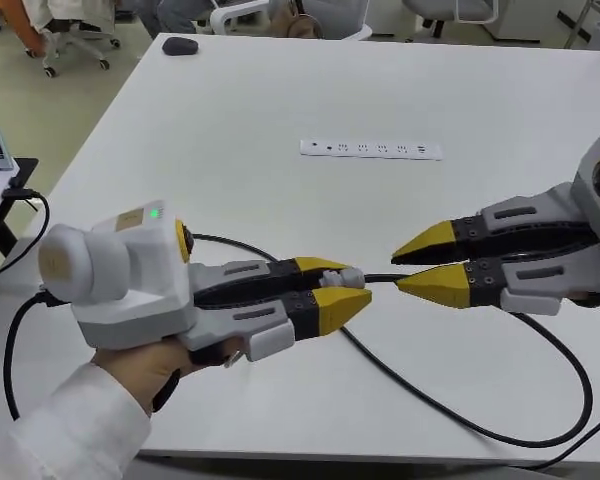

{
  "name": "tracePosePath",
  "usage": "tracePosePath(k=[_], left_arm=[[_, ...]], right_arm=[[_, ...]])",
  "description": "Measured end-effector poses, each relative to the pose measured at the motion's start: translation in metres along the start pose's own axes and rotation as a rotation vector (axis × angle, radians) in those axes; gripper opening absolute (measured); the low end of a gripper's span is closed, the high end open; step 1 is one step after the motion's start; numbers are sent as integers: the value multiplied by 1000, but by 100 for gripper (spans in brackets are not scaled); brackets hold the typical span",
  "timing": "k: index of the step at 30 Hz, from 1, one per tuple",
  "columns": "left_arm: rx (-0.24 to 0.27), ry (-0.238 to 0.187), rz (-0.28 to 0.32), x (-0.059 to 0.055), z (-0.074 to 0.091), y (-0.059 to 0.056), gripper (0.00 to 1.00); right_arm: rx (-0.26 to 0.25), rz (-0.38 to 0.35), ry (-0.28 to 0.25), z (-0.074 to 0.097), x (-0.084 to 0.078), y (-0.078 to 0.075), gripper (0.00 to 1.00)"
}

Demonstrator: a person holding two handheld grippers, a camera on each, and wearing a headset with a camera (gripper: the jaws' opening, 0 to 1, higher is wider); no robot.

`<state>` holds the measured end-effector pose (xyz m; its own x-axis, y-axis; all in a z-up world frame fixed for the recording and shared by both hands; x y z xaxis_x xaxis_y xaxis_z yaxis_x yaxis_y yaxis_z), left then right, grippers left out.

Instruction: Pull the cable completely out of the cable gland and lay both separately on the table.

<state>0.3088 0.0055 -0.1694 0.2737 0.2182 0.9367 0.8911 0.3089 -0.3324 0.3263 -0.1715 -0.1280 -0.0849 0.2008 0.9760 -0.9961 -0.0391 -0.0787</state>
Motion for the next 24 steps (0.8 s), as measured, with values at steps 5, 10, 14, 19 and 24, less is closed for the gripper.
tracePosePath(k=[5, 10, 14, 19, 24], left_arm=[[1, -1, -3, 0, 0, 0, 18], [4, -1, -5, 0, 0, 0, 18], [2, -5, -3, 1, 0, 0, 18], [0, -12, -1, 1, 0, 0, 18], [-2, -3, -2, 1, 0, 0, 18]], right_arm=[[0, -4, 9, 0, -2, -3, 8], [7, -9, 14, 0, -4, -4, 6], [15, -5, 27, -1, -7, -3, 3], [11, -5, 8, 0, -6, -3, 3], [14, -1, 8, 2, -7, -3, 3]])
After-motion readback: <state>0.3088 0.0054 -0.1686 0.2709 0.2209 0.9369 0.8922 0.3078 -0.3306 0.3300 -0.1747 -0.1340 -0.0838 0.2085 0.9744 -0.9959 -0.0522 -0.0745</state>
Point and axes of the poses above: the centre of the closed fingertips' face, and the gripper's own axes: z roughly backward along the fingers, y roughly to its left, x roughly out of its top, the point moved 9 cm from there along z, roughly backward along the fingers, and after that the axes turned 6 degrees about -y, right-handed, at the moved point
